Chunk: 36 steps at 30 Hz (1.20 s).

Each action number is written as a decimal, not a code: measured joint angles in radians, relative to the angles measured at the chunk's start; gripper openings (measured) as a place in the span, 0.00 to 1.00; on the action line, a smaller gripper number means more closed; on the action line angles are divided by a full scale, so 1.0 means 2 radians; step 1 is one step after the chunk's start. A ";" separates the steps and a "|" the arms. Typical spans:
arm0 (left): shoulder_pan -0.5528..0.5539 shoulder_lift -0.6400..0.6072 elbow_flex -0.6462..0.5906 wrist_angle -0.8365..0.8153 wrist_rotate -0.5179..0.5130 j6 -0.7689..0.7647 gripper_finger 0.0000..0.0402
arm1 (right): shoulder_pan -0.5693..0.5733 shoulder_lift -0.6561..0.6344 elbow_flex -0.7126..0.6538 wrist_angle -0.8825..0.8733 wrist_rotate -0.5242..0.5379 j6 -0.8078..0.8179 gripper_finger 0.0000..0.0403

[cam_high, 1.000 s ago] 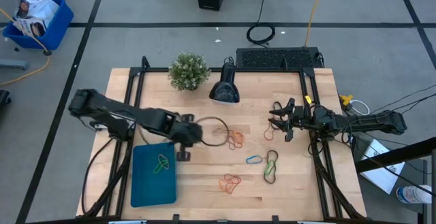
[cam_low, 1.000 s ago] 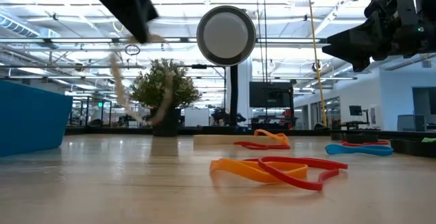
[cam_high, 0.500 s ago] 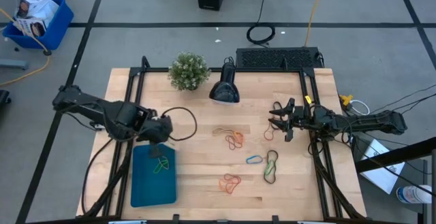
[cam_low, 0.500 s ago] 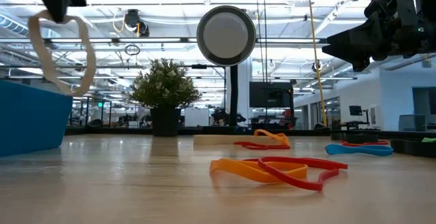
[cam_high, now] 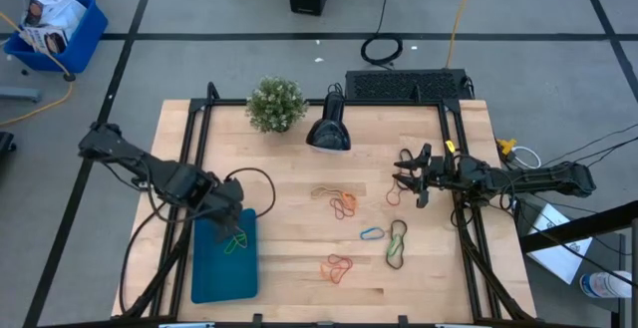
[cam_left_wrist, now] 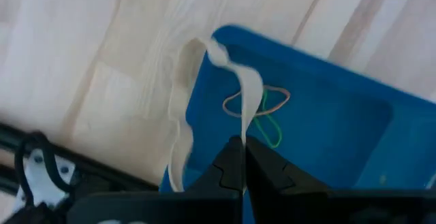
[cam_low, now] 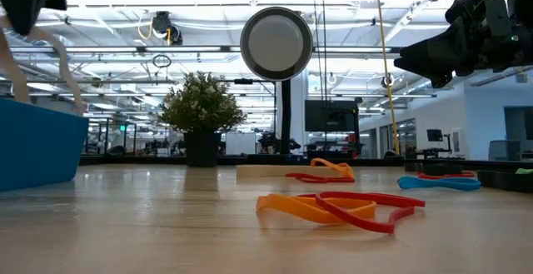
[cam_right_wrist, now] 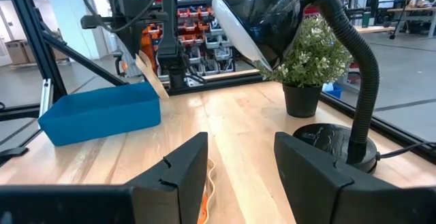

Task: Pick and place rubber bands into bin
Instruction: Put the bottom white rubber band into the blue bin

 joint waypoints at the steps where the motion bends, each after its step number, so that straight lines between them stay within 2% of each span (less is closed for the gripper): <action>1: -0.005 0.000 -0.006 0.001 0.000 -0.008 0.03 | 0.000 0.000 0.000 0.000 0.000 0.000 0.41; 12: -0.023 0.000 -0.095 0.091 0.001 -0.029 0.04 | 0.000 0.000 0.000 -0.001 0.000 0.000 0.41; 16: -0.023 0.000 -0.131 0.125 0.020 -0.038 0.01 | 0.000 0.000 0.000 -0.001 0.000 0.000 0.41; 21: -0.026 0.000 -0.178 0.199 0.037 -0.051 0.04 | 0.000 0.000 0.000 -0.002 0.000 0.000 0.41; 25: -0.030 0.000 -0.210 0.257 0.056 -0.061 0.01 | 0.000 0.000 0.000 -0.002 0.000 0.000 0.41; 30: -0.037 0.000 -0.233 0.300 0.068 -0.080 0.04 | 0.000 0.000 0.000 -0.002 0.000 0.000 0.41; 36: -0.049 0.000 -0.246 0.347 0.081 -0.091 0.02 | 0.000 0.001 0.000 -0.002 0.000 0.000 0.41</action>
